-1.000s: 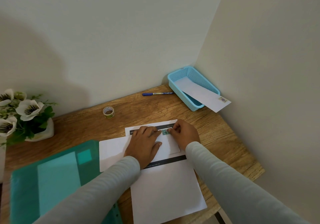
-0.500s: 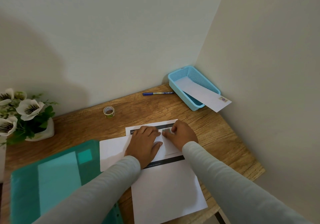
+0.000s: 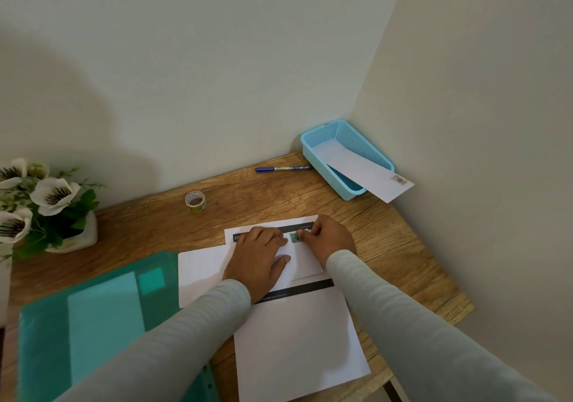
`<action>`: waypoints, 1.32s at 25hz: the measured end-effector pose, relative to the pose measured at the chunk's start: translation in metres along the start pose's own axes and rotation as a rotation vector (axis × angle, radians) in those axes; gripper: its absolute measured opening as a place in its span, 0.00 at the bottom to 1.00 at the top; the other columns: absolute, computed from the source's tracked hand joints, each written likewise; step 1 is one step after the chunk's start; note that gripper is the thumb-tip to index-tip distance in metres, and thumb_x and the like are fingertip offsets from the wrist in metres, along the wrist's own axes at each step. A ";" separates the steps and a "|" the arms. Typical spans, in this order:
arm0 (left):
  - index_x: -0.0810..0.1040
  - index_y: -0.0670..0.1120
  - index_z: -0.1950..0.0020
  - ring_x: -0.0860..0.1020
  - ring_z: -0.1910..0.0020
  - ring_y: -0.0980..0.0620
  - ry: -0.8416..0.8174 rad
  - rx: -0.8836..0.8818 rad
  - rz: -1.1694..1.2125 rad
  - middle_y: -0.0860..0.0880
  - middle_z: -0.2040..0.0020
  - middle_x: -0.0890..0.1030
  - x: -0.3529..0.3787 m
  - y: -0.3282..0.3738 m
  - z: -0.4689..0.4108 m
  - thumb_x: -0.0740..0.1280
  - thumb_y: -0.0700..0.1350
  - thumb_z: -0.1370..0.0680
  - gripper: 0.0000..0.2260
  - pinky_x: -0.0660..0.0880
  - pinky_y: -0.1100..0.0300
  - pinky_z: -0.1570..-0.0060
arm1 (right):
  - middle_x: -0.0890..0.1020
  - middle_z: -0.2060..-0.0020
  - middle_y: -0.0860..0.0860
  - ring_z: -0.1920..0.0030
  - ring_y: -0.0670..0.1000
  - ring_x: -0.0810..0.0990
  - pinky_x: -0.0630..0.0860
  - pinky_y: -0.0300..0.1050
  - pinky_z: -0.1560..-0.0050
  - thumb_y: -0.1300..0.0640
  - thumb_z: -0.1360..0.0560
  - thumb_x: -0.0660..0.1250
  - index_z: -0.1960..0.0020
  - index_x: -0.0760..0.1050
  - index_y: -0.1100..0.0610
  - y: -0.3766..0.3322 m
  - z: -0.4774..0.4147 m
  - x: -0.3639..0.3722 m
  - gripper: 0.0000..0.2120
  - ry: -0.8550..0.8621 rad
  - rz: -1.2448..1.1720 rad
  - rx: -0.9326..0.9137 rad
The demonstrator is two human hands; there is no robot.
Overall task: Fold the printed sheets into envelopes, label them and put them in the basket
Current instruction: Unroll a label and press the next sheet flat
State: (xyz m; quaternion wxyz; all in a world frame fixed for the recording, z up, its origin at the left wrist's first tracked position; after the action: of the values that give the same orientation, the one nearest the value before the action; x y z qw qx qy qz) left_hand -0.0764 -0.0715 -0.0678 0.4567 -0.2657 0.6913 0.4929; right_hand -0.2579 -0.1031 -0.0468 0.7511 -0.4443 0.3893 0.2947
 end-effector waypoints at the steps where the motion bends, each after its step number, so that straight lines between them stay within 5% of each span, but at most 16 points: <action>1: 0.76 0.53 0.30 0.68 0.31 0.52 0.004 -0.002 -0.001 0.55 0.31 0.75 0.000 0.000 0.000 0.61 0.58 0.18 0.19 0.64 0.53 0.29 | 0.77 0.63 0.47 0.62 0.47 0.75 0.71 0.41 0.61 0.41 0.23 0.71 0.58 0.70 0.48 0.000 -0.001 -0.002 0.15 0.003 -0.017 0.000; 7: 0.79 0.52 0.33 0.71 0.34 0.52 0.040 0.016 -0.013 0.55 0.35 0.78 0.001 -0.003 0.000 0.63 0.58 0.19 0.18 0.68 0.52 0.32 | 0.80 0.59 0.46 0.55 0.50 0.80 0.80 0.44 0.50 0.46 0.22 0.72 0.55 0.73 0.48 0.011 0.005 -0.005 0.10 -0.012 -0.093 -0.073; 17: 0.78 0.52 0.33 0.71 0.33 0.51 0.040 0.007 0.005 0.54 0.34 0.77 0.000 -0.002 0.000 0.64 0.57 0.18 0.17 0.67 0.52 0.31 | 0.78 0.59 0.43 0.56 0.48 0.79 0.78 0.41 0.54 0.42 0.24 0.73 0.56 0.71 0.47 0.010 0.007 0.000 0.14 -0.026 -0.025 -0.068; 22: 0.78 0.52 0.33 0.70 0.32 0.50 0.028 0.006 0.012 0.54 0.33 0.77 0.000 -0.002 0.000 0.64 0.58 0.19 0.17 0.67 0.51 0.31 | 0.83 0.48 0.49 0.46 0.53 0.82 0.75 0.45 0.54 0.34 0.25 0.70 0.40 0.76 0.52 -0.014 0.002 0.005 0.25 0.005 0.097 0.043; 28: 0.78 0.52 0.32 0.70 0.32 0.51 0.037 0.019 0.010 0.54 0.33 0.77 0.001 -0.003 0.000 0.63 0.57 0.18 0.17 0.66 0.52 0.31 | 0.80 0.53 0.47 0.54 0.49 0.78 0.74 0.41 0.55 0.37 0.25 0.73 0.52 0.72 0.49 0.000 0.008 0.005 0.17 -0.044 0.047 -0.012; 33: 0.79 0.51 0.33 0.71 0.32 0.50 0.028 0.015 0.013 0.53 0.33 0.77 0.000 -0.002 0.000 0.64 0.57 0.18 0.18 0.66 0.51 0.31 | 0.82 0.47 0.49 0.47 0.53 0.82 0.73 0.44 0.56 0.33 0.26 0.71 0.40 0.76 0.51 -0.012 0.006 0.007 0.25 0.010 0.093 0.050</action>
State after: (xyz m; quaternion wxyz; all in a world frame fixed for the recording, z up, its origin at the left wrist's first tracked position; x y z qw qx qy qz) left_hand -0.0750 -0.0719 -0.0686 0.4457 -0.2647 0.7030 0.4868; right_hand -0.2426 -0.1022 -0.0461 0.7457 -0.4082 0.4205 0.3171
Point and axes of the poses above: each hand's wrist, its own z-axis away from the middle knuckle, its own x-axis out of the palm, y = z × x, the point moved 2 cm from there along -z, towards the middle knuckle
